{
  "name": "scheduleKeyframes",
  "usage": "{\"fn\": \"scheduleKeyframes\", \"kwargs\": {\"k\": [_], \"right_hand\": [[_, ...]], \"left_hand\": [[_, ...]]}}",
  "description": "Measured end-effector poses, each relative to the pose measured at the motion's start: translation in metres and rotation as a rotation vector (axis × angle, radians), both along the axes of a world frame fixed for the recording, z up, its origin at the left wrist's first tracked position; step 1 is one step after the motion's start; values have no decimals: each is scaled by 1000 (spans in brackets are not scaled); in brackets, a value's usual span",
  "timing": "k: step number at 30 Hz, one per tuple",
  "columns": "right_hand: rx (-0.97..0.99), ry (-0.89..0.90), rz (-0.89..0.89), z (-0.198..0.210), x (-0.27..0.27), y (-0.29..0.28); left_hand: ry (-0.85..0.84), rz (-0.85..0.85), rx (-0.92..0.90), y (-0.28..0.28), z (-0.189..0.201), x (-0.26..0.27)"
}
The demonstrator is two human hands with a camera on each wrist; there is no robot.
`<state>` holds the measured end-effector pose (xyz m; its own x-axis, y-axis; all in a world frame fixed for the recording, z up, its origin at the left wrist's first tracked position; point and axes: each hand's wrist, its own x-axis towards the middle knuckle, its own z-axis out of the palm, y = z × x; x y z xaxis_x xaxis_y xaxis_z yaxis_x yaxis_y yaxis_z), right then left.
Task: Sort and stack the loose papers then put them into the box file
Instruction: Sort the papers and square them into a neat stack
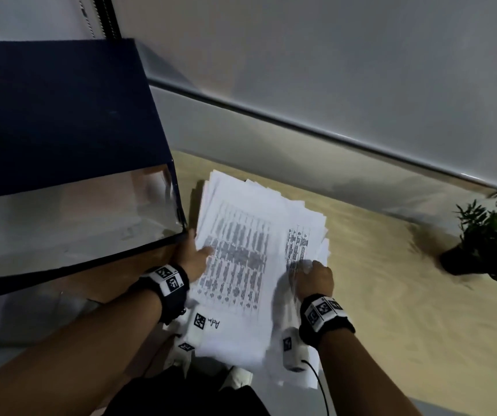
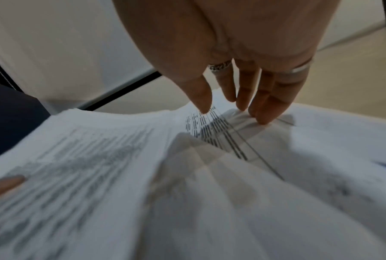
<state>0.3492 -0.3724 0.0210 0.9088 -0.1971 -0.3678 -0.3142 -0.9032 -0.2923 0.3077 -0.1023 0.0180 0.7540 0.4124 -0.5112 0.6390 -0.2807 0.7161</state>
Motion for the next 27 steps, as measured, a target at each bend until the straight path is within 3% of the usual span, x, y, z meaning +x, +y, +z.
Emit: {"fn": "scheduleKeyframes", "kwargs": {"k": [6,10,14,18,22,27], "right_hand": [[-9,122,-328,2,-9,30],[63,116,-355,3,-7,34],[221,-176,-341,14,-11,27],[163,-304,-297,36,-15,9],[148,-295,-288,32,-18,4],[293,-118,-414,22,-18,20]], "left_hand": [[-69,103,41,9,9,-7],[-100,95,35,6,14,-11],[-147,97,86,4,23,-14],[-167,92,162,4,29,-19],[-156,75,146,5,32,-20],[-139,52,123,6,28,-18]]}}
